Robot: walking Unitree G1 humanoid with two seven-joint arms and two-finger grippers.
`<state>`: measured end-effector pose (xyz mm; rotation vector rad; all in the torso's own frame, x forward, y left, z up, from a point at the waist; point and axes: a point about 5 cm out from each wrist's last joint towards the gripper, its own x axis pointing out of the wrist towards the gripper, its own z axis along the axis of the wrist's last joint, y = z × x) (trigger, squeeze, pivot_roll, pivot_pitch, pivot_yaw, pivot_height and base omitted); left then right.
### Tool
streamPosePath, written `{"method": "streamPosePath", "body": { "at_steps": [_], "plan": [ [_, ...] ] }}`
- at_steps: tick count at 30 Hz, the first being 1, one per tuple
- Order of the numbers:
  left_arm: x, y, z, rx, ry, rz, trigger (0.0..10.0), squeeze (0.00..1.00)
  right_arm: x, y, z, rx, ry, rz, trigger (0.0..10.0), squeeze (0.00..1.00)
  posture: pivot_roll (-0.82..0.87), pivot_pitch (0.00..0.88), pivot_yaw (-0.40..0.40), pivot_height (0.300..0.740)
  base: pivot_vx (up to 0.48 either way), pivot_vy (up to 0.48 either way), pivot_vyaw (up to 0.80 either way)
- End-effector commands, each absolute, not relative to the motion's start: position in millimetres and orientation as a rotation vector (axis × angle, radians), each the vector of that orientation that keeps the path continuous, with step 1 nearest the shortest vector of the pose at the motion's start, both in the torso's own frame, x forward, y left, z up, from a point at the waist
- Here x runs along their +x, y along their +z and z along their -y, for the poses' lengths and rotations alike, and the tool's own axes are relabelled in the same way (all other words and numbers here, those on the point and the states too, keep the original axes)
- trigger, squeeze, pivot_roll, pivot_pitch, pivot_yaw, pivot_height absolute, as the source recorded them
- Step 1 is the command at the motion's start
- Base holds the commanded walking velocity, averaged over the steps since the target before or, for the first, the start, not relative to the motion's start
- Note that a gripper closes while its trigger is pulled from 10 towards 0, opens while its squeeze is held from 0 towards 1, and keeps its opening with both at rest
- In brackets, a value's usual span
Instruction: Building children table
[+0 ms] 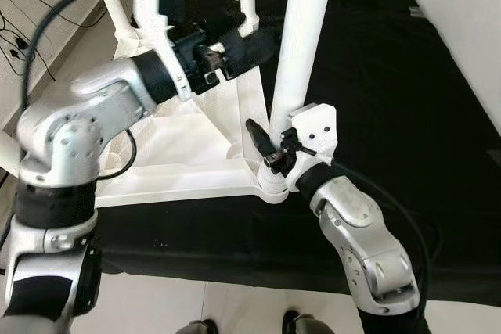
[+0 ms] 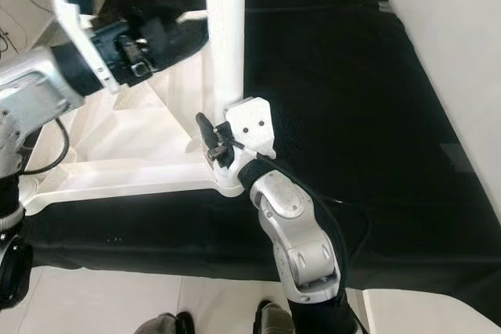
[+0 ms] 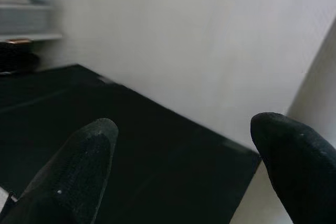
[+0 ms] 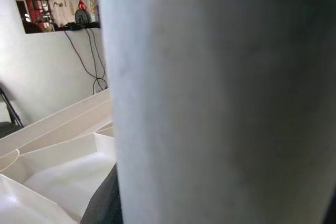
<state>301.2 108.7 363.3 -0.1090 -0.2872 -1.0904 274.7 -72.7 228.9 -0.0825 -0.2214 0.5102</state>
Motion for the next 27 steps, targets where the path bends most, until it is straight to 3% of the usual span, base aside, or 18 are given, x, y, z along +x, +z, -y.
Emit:
{"method": "streamPosePath", "body": {
  "at_steps": [1,11,23,27],
  "plan": [
    [301,363,-107,-0.068,-1.140,0.259,10.0,0.00,274,215,63,-0.105,0.560,0.160,10.0,0.00,0.07,0.213,0.054,0.740,0.000,0.000,0.00],
    [266,371,-113,0.031,-1.452,0.278,10.0,0.00,272,215,57,-0.109,0.605,0.160,10.0,0.00,0.07,0.212,0.045,0.740,0.000,0.000,0.00],
    [253,381,-123,0.141,-1.429,0.325,10.0,0.00,274,215,59,-0.107,0.609,0.159,10.0,0.00,0.07,0.215,0.046,0.740,0.000,0.000,0.00],
    [243,388,-136,0.136,-1.437,0.378,10.0,0.00,290,229,69,-0.039,0.565,0.206,10.0,0.00,0.06,0.208,0.049,0.740,0.000,0.000,0.00]
  ]
}}
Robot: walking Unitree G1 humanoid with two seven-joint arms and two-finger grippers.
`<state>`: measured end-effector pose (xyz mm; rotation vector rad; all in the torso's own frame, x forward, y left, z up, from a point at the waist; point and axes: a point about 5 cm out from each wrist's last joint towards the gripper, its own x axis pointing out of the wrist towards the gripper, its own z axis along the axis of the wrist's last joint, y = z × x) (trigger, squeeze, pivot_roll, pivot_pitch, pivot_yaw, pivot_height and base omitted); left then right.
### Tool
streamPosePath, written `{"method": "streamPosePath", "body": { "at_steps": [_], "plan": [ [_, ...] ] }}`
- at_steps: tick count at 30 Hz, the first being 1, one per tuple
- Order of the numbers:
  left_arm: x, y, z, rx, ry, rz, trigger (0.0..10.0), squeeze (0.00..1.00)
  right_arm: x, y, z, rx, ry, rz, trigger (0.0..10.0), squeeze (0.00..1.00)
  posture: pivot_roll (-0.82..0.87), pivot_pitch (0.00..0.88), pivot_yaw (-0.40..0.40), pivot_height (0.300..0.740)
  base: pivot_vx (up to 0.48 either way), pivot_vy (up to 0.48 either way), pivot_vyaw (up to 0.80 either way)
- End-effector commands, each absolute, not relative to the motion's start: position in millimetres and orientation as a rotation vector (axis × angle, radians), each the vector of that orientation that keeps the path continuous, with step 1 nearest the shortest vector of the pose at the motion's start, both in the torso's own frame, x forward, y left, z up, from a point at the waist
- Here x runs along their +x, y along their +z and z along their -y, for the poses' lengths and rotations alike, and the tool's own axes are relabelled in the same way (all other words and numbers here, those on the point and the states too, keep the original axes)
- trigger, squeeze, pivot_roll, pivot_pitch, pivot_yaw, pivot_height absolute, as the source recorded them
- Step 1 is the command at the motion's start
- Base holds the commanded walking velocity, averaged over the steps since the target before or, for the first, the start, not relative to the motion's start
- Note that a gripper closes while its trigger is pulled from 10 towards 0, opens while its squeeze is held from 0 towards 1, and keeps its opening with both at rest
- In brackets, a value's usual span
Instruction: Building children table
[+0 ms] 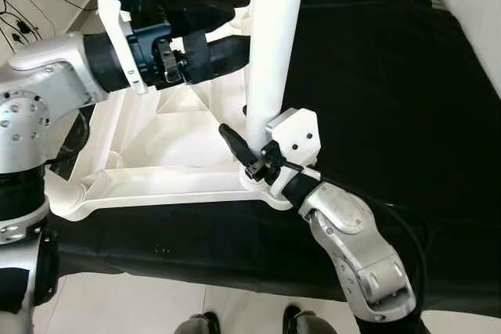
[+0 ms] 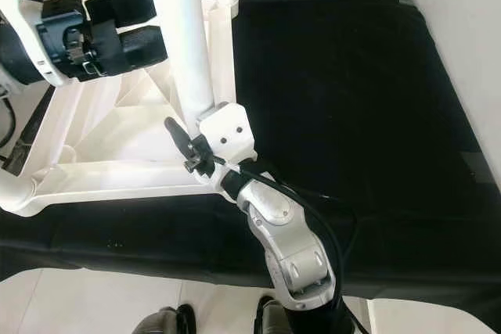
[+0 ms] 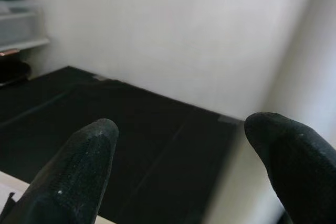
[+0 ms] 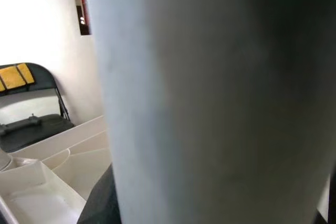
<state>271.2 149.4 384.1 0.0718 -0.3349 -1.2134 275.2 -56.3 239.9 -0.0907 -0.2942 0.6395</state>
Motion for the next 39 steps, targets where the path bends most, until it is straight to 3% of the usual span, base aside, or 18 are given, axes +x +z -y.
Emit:
{"method": "streamPosePath", "body": {
  "at_steps": [1,10,19,32,39],
  "plan": [
    [238,388,-139,0.126,-1.470,0.380,10.0,0.00,295,235,74,-0.005,0.550,0.223,10.0,0.00,0.06,0.205,0.049,0.740,0.000,0.000,0.00],
    [239,393,-152,0.095,-1.405,0.478,10.0,0.00,315,268,93,0.039,0.520,0.351,10.0,0.00,0.04,0.186,0.043,0.740,0.000,0.000,0.00],
    [264,396,-138,0.174,-1.183,0.551,10.0,0.00,303,278,66,-0.102,0.689,0.458,10.0,0.00,0.04,0.161,0.040,0.740,0.000,0.000,0.00],
    [285,395,-98,0.205,-1.243,0.570,10.0,0.00,290,276,34,-0.183,0.865,0.507,10.0,0.00,0.04,0.152,0.035,0.740,0.000,0.000,0.00],
    [287,395,-93,0.248,-1.237,0.575,10.0,0.00,291,273,30,-0.209,0.886,0.499,10.0,0.00,0.04,0.150,0.036,0.740,0.000,0.000,0.00]
  ]
}}
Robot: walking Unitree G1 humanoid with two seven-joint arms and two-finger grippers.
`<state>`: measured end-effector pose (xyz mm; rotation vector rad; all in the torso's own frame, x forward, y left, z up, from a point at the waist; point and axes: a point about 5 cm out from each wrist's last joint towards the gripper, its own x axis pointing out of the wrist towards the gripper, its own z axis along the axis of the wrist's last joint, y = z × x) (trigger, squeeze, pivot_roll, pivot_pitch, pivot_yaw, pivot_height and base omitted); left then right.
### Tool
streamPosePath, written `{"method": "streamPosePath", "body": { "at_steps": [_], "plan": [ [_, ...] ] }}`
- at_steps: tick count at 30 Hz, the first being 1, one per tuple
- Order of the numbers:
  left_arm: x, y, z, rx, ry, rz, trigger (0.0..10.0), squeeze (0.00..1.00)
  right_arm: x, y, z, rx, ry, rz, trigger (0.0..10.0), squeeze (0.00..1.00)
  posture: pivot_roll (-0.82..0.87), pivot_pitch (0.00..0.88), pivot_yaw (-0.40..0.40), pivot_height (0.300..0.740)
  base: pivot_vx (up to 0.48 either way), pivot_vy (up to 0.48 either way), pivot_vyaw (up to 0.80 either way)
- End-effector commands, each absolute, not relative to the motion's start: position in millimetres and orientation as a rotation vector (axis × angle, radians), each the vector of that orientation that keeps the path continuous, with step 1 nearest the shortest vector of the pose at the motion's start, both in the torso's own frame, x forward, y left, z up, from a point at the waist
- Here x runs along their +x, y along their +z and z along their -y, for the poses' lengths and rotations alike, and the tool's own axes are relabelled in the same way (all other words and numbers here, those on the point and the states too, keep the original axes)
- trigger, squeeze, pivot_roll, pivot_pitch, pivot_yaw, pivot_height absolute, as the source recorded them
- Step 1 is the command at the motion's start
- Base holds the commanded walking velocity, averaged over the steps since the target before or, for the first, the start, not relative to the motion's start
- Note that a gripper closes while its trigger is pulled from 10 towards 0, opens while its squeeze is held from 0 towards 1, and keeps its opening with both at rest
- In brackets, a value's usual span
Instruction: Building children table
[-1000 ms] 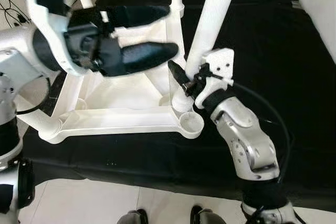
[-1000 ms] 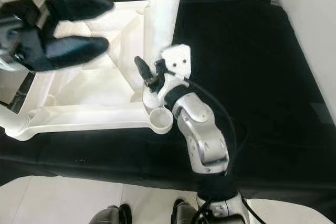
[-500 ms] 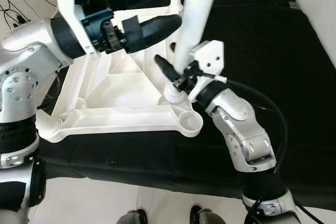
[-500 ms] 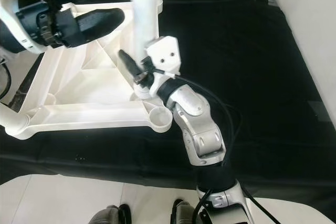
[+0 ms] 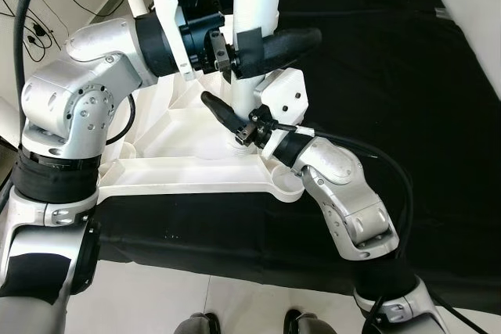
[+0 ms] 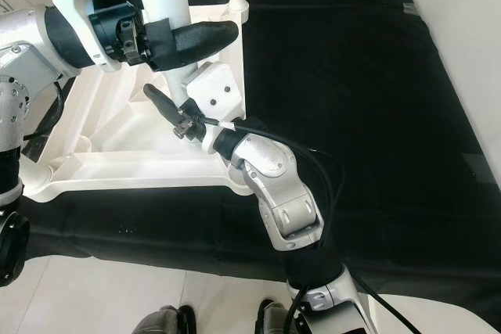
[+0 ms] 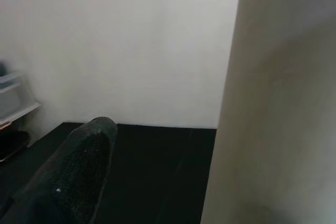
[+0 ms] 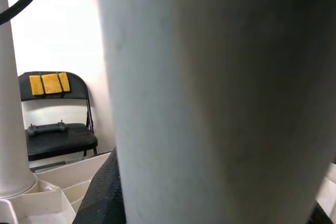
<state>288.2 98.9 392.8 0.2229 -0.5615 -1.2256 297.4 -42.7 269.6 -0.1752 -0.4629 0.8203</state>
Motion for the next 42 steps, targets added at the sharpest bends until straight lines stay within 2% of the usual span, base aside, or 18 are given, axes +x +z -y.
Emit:
{"method": "streamPosePath", "body": {
  "at_steps": [1,2,16,24,25,26,29,34,35,36,42],
  "plan": [
    [287,395,-93,0.255,-1.228,0.578,10.0,0.00,291,271,30,-0.217,0.890,0.493,10.0,0.00,0.04,0.149,0.035,0.740,0.000,0.000,0.00],
    [288,397,-93,0.262,-1.213,0.578,0.0,0.00,292,269,29,-0.228,0.891,0.483,10.0,0.00,0.04,0.148,0.033,0.740,0.000,0.000,0.00],
    [283,406,-95,0.331,-1.164,0.627,0.0,0.00,309,258,39,-0.287,0.787,0.410,10.0,0.00,0.05,0.138,0.027,0.740,0.000,0.000,0.00],
    [276,400,-97,0.279,-1.238,0.609,0.0,0.00,322,259,46,-0.281,0.743,0.361,10.0,0.00,0.05,0.128,0.026,0.740,0.000,0.000,0.00],
    [274,397,-98,0.250,-1.276,0.595,0.0,0.00,325,261,47,-0.249,0.770,0.339,10.0,1.00,0.05,0.124,0.026,0.740,0.000,0.000,0.00],
    [274,397,-98,0.250,-1.276,0.595,0.0,0.00,325,261,47,-0.249,0.770,0.339,10.0,1.00,0.05,0.124,0.026,0.740,0.000,0.000,0.00],
    [267,391,-102,0.160,-1.437,0.547,0.0,0.00,329,271,45,-0.130,0.898,0.317,10.0,1.00,0.04,0.113,0.027,0.740,0.000,0.000,0.00],
    [261,389,-104,0.107,-1.602,0.498,0.0,0.00,329,268,41,-0.174,1.051,0.259,10.0,1.00,0.04,0.113,0.029,0.740,0.000,0.000,0.00],
    [258,389,-104,0.094,-1.651,0.481,0.0,0.00,328,265,38,-0.202,1.101,0.219,10.0,0.12,0.04,0.113,0.029,0.740,0.000,0.000,0.00],
    [255,388,-105,0.079,-1.717,0.458,0.0,0.00,329,263,35,-0.207,1.111,0.195,10.0,0.00,0.04,0.114,0.027,0.740,0.000,0.000,0.00],
    [249,388,-110,0.009,-1.860,0.403,0.0,0.00,323,270,20,-0.128,1.186,0.202,10.0,0.00,0.04,0.114,0.022,0.740,0.000,0.000,0.00]
  ]
}}
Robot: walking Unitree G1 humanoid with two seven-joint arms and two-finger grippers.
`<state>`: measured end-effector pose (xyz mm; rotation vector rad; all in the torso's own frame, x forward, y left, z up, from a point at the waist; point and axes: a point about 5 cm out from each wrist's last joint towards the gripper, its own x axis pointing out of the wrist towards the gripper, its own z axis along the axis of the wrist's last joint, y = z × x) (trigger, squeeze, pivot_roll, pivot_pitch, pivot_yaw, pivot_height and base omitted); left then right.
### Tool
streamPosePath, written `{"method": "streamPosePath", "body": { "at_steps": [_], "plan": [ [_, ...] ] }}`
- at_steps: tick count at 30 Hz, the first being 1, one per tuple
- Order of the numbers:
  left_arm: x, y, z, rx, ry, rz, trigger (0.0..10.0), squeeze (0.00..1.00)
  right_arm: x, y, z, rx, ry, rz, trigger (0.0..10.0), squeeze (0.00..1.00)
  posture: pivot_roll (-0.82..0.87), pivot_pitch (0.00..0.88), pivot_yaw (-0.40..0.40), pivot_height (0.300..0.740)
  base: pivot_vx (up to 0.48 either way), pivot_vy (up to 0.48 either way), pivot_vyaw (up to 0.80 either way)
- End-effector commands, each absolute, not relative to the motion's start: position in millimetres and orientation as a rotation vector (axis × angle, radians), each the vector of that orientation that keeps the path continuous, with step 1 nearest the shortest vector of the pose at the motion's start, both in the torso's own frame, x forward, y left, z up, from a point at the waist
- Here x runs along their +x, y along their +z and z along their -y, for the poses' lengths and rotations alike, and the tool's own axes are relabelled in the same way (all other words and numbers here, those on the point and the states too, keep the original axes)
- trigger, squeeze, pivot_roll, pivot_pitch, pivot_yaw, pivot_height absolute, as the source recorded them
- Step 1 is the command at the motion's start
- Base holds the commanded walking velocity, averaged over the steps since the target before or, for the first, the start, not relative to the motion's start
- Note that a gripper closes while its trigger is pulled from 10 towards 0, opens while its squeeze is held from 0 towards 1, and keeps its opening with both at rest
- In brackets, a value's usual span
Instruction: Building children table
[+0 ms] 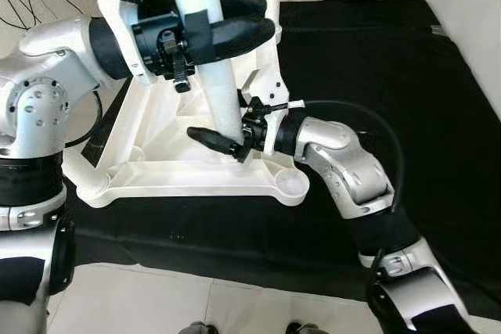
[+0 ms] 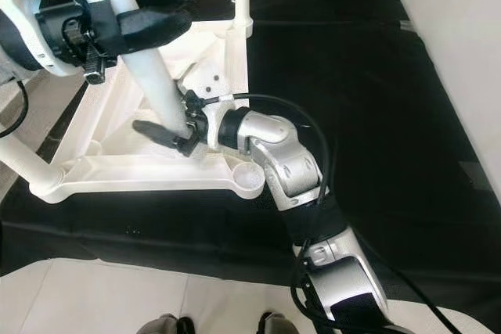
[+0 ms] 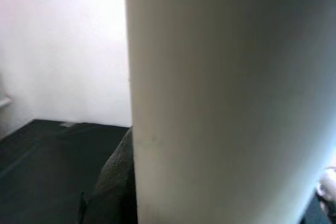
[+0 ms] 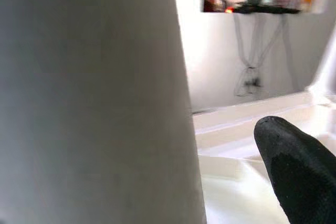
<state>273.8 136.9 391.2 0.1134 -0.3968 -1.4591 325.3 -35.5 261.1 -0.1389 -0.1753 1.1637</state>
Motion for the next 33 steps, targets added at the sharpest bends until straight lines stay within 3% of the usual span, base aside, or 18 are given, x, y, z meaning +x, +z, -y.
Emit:
{"method": "streamPosePath", "body": {
  "at_steps": [1,6,7,8,11,15,31,32,33],
  "plan": [
    [248,388,-113,-0.013,-1.880,0.398,0.0,0.00,319,274,15,-0.113,1.222,0.223,10.0,0.00,0.04,0.114,0.022,0.740,0.000,0.000,0.00],
    [250,387,-117,-0.027,-1.884,0.389,0.0,0.00,314,279,10,-0.084,1.282,0.241,10.0,0.00,0.04,0.115,0.025,0.740,0.000,0.000,0.00],
    [250,387,-120,-0.034,-1.894,0.391,0.0,0.00,308,281,7,-0.033,1.350,0.243,0.6,0.00,0.04,0.116,0.025,0.740,0.000,0.000,0.00],
    [249,387,-122,-0.041,-1.905,0.394,0.0,0.00,300,283,5,-0.003,1.421,0.252,0.0,0.00,0.03,0.119,0.026,0.740,0.000,0.000,0.00],
    [248,389,-124,-0.057,-1.933,0.398,0.0,0.00,286,281,2,-0.015,1.549,0.262,0.0,0.00,0.03,0.120,0.028,0.740,0.000,0.000,0.00],
    [247,389,-125,-0.061,-1.943,0.395,0.0,0.00,284,277,2,-0.044,1.575,0.245,0.0,0.00,0.03,0.119,0.029,0.740,0.000,0.000,0.00],
    [250,393,-123,-0.046,-1.904,0.418,0.0,0.00,297,265,7,-0.129,1.476,0.145,0.0,0.00,0.03,0.121,0.030,0.740,0.000,0.000,0.00],
    [255,396,-122,-0.061,-1.840,0.432,10.0,0.15,302,265,9,-0.126,1.432,0.145,0.0,0.00,0.03,0.123,0.026,0.740,0.000,0.000,0.00],
    [263,402,-122,-0.077,-1.728,0.471,10.0,1.00,310,266,12,-0.121,1.357,0.152,0.0,0.00,0.04,0.127,0.023,0.740,0.000,0.000,0.00]
  ]
}}
